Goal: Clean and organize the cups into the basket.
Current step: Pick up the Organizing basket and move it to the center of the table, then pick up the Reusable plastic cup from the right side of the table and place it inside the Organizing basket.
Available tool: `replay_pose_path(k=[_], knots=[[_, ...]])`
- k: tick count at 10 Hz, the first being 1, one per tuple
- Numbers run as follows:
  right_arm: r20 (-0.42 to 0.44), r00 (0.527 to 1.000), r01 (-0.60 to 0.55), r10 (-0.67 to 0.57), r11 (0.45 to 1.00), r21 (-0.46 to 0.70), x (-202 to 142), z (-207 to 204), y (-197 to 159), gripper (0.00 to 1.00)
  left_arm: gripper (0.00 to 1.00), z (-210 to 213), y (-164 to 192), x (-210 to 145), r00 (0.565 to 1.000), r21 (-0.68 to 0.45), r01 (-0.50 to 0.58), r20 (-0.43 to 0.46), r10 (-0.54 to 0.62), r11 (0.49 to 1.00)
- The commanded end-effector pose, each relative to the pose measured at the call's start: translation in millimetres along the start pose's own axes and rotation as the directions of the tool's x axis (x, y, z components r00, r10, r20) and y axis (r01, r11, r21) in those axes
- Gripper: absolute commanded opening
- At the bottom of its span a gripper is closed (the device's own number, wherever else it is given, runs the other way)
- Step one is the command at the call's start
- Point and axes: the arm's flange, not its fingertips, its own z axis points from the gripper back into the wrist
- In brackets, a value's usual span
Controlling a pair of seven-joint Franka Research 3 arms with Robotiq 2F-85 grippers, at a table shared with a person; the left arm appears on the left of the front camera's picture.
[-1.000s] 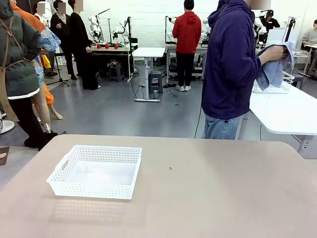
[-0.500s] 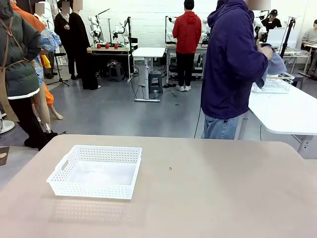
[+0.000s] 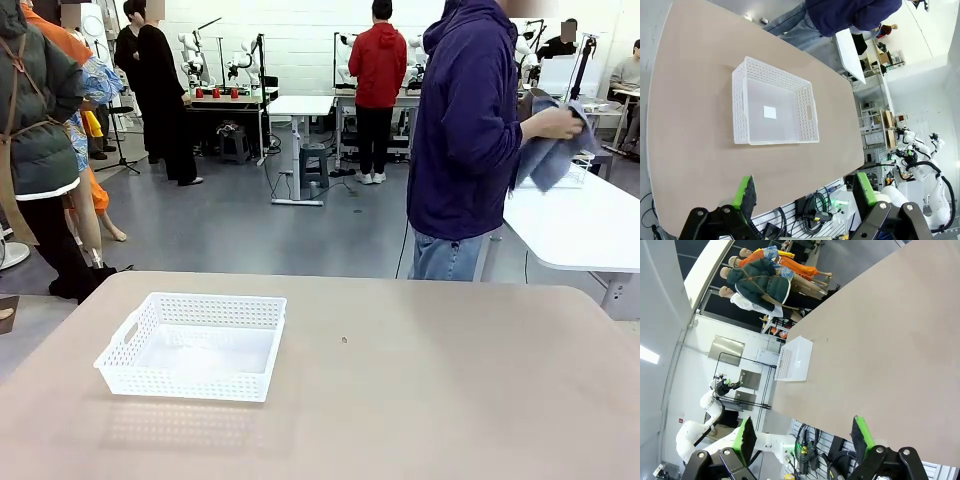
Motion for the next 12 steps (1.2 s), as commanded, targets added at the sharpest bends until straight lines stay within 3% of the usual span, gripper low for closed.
replay_pose_path(k=[1, 12], knots=[[0.007, 1.0, -0.018, 0.018, 1.0, 0.018, 1.2, 1.0, -0.8, 1.0, 1.0, -0.6, 2.3, 1.0, 1.0, -0.011, 0.006, 0.006, -0.006, 1.0], [0.007, 1.0, -0.018, 0.018, 1.0, 0.018, 1.2, 1.0, -0.8, 1.0, 1.0, -0.6, 2.3, 1.0, 1.0, -0.011, 0.006, 0.006, -0.006, 1.0]])
